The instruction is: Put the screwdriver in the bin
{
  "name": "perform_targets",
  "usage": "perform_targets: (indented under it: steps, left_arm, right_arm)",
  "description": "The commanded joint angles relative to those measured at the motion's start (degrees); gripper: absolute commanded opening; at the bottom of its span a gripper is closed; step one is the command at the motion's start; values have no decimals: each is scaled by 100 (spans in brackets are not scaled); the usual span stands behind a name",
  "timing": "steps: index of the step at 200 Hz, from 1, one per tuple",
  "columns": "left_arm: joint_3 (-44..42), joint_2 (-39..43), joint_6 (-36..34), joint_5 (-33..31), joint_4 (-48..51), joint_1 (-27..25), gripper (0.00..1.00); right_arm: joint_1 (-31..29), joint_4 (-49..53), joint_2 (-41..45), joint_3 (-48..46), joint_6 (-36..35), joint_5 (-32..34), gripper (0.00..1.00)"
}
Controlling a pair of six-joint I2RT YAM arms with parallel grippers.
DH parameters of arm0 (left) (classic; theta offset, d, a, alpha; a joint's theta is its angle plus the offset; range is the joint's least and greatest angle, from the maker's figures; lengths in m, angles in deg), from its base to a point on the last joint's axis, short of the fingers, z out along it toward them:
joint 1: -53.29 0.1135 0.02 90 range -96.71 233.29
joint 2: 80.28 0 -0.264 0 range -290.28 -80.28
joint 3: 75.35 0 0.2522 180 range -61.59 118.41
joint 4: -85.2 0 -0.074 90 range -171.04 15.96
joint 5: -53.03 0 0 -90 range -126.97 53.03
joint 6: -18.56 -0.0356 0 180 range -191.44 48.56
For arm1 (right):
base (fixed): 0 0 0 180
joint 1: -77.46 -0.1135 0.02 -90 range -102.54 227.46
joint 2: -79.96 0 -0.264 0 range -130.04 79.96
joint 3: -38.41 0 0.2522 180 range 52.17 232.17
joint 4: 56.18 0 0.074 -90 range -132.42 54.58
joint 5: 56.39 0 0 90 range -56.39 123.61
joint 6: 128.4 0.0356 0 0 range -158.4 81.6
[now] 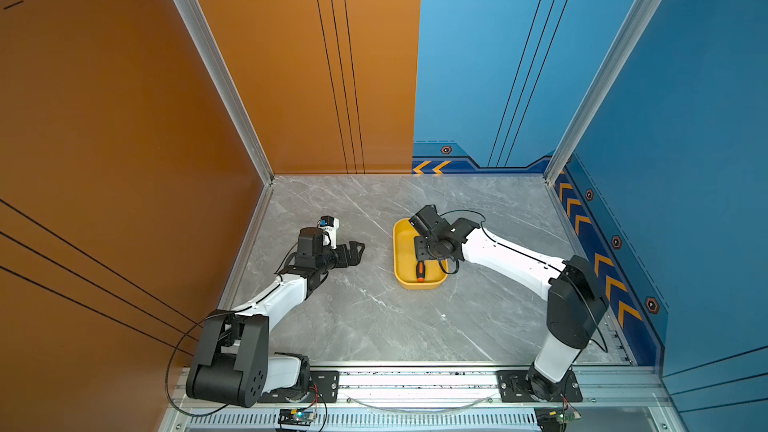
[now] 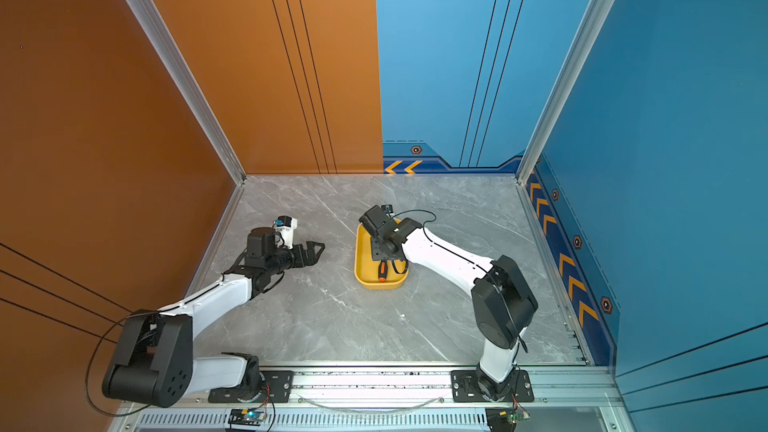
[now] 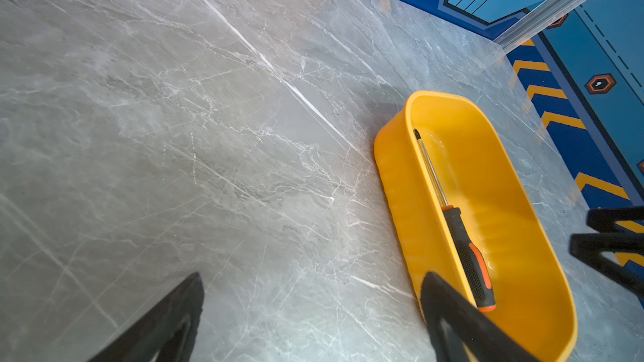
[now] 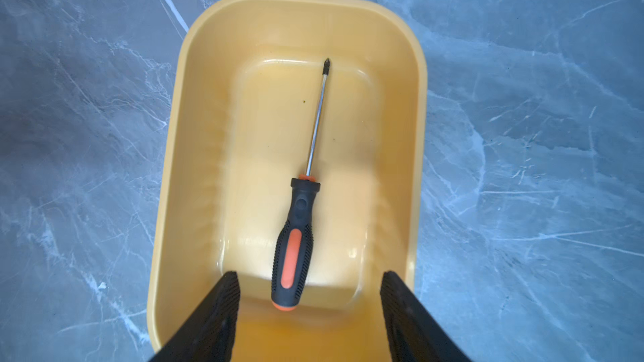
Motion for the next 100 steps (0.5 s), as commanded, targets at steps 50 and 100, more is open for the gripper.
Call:
perform_targets:
  steps: [50,100]
  left_arm:
    - [59,297,-167,-121,-15,94,98]
    - [60,434,-550,-429,-21,126,98]
  right_arm:
    - [1038,-2753,3220,-3022,-1716,306,64]
    - [2404,-2929,4554,-4124,-1715,163,64]
